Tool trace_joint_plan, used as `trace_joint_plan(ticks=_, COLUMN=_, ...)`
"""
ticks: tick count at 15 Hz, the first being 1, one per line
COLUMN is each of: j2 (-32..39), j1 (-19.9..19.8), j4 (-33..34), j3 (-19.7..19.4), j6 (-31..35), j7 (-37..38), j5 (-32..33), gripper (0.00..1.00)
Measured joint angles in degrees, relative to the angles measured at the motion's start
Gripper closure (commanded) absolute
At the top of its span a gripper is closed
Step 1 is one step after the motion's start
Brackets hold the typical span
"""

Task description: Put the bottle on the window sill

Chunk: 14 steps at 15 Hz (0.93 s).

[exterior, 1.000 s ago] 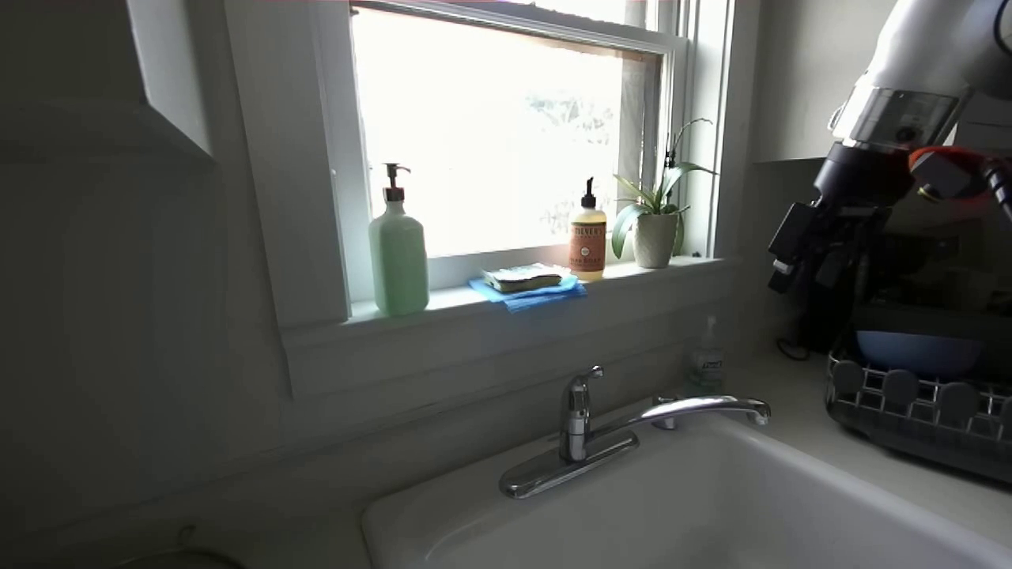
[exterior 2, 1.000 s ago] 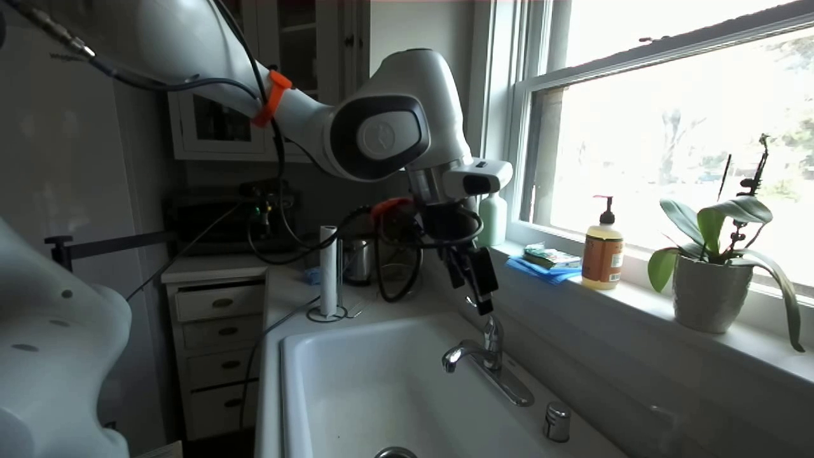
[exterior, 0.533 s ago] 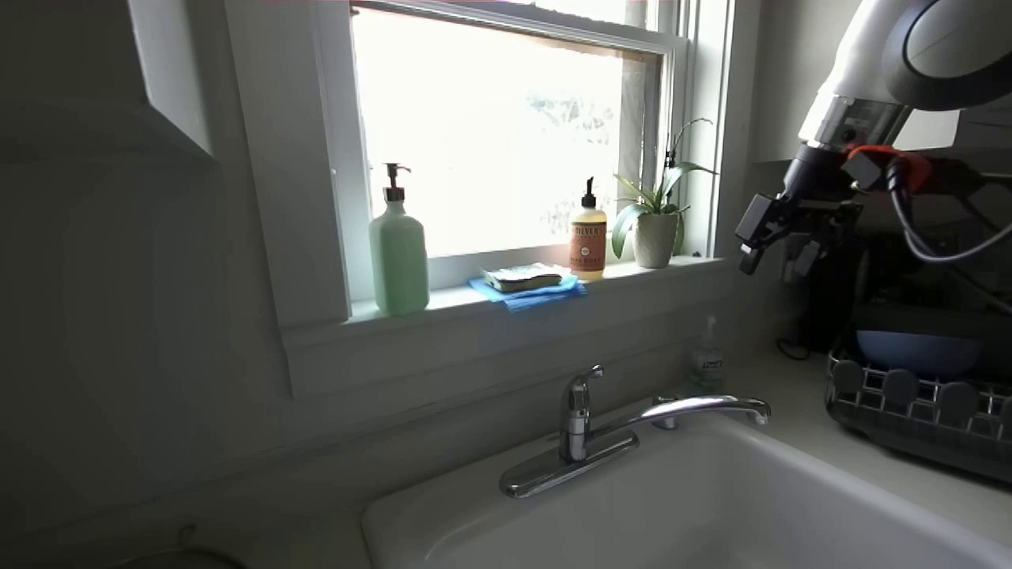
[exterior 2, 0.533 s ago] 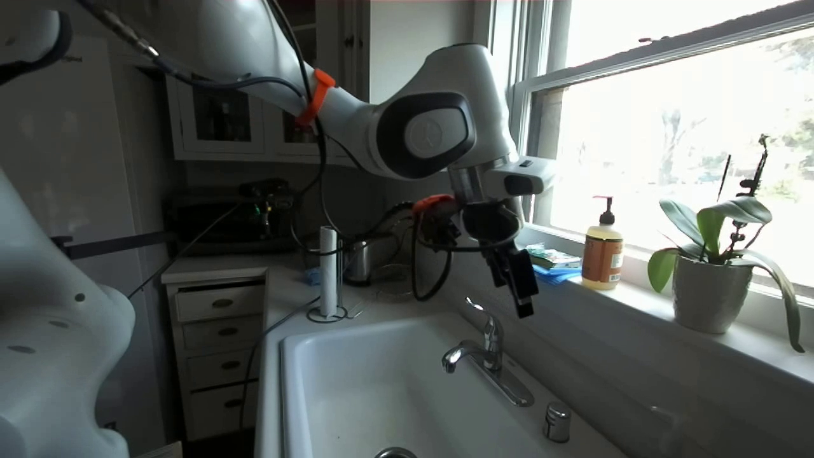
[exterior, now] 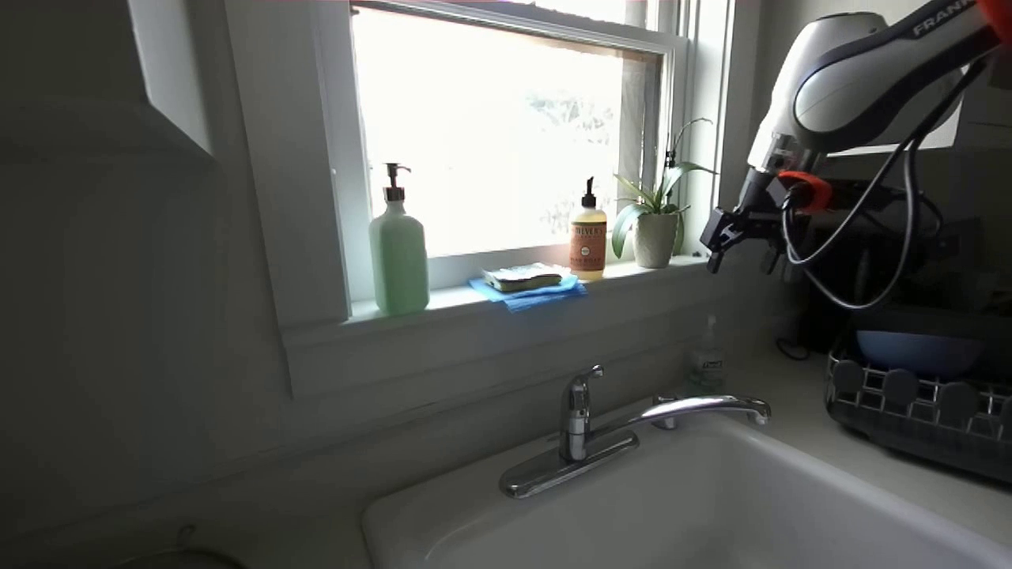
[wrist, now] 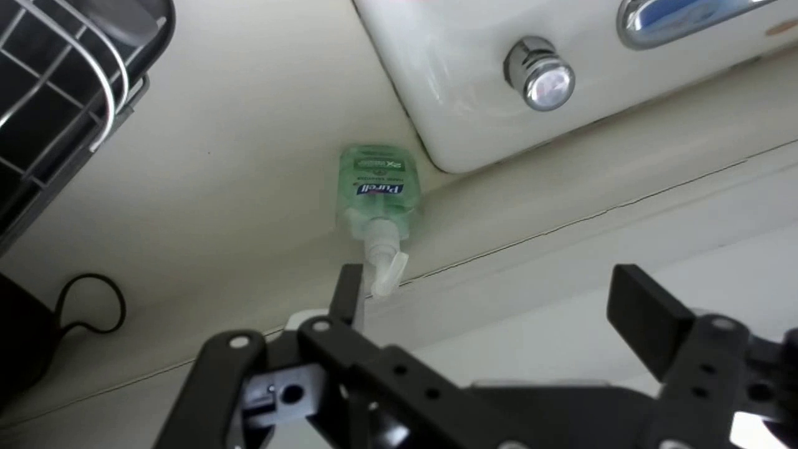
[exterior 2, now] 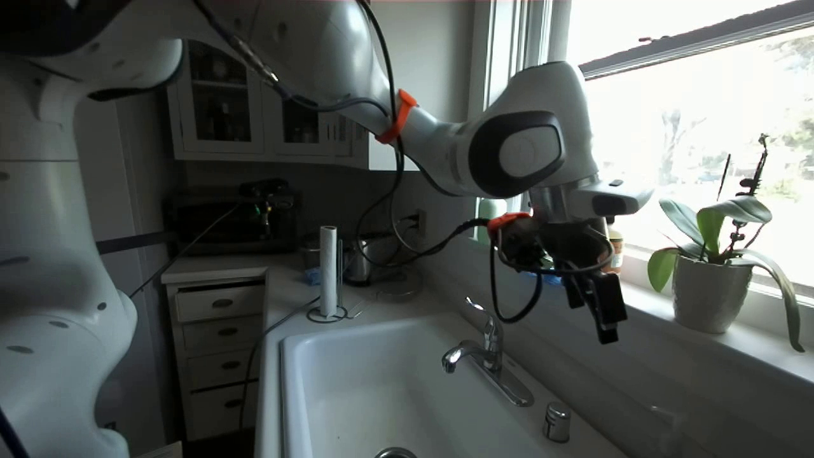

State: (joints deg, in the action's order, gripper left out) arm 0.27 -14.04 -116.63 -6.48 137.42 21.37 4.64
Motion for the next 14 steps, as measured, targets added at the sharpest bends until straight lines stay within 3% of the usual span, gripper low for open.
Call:
trace_joint_plan(ticks=7, j2=12.3, j1=0.0, j4=11.5, j3=-4.8, j6=-0.2, j7=0.1, j5=-0.1, gripper=0.00)
trace_joint_plan(ticks=14, j2=20.0, j1=0.0, j4=18.1, j3=-6.8, j6=-4.3, j7=0.1, j5=-0.5, gripper=0.00)
